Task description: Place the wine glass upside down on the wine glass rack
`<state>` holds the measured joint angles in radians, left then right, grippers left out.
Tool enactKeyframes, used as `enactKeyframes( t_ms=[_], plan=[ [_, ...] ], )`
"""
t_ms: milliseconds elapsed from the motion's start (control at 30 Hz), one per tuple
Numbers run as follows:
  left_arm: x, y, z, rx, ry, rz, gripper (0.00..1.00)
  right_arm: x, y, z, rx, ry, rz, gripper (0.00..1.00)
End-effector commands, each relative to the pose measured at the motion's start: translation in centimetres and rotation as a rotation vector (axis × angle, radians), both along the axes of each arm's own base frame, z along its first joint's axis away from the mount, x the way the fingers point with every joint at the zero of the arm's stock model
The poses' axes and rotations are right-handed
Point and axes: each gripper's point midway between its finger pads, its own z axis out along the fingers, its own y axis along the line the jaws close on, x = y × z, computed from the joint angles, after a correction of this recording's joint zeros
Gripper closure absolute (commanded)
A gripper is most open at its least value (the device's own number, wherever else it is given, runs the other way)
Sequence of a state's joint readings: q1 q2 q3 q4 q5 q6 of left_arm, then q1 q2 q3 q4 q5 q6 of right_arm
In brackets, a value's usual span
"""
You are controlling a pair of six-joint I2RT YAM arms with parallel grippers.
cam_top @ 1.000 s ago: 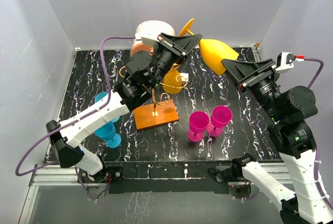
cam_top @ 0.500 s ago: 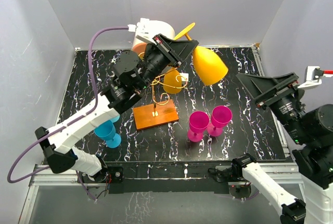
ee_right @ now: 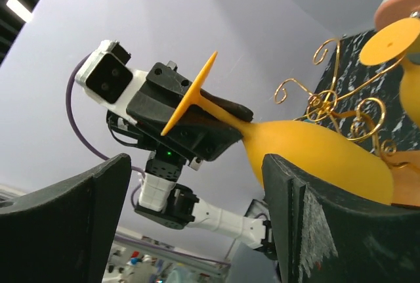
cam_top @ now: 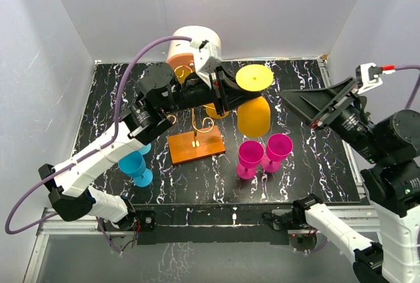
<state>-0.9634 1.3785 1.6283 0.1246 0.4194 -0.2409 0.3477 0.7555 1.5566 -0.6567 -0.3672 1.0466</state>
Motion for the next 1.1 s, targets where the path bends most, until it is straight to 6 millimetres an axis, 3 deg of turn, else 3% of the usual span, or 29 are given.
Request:
enactKeyframes(
  t_ms=[0,267,433,667,1067],
  plan=[
    [-1.1,-0.6,0.1,0.038,-0.186,-0.083,1.00,-1.3,1.1,2.5,0.158,0.001,0.118,0.22],
    [-0.5,-1.5,-1.0,0.064,-0.282,-0.087,1.00,1.1,0.0,1.1,0.196,0.191,-0.005,0.34],
    [-0.5,-1.3,-1.6,0.063,-0.321,-0.082,1.00,2.8,-0.6,-2.0,0.079,0.322,-0.105,0.37],
    [-0.7,-1.5,-2.2,0.068,-0.317,-0.101,1.00,3.5,0.9,-3.3,0.047,0.326,-0.036,0.48],
    [-0.9,-1.6,-2.8,0.057,-0.295,-0.114,1.00,3.7,0.7,-4.1,0.114,0.330,-0.043,0.71]
  ],
)
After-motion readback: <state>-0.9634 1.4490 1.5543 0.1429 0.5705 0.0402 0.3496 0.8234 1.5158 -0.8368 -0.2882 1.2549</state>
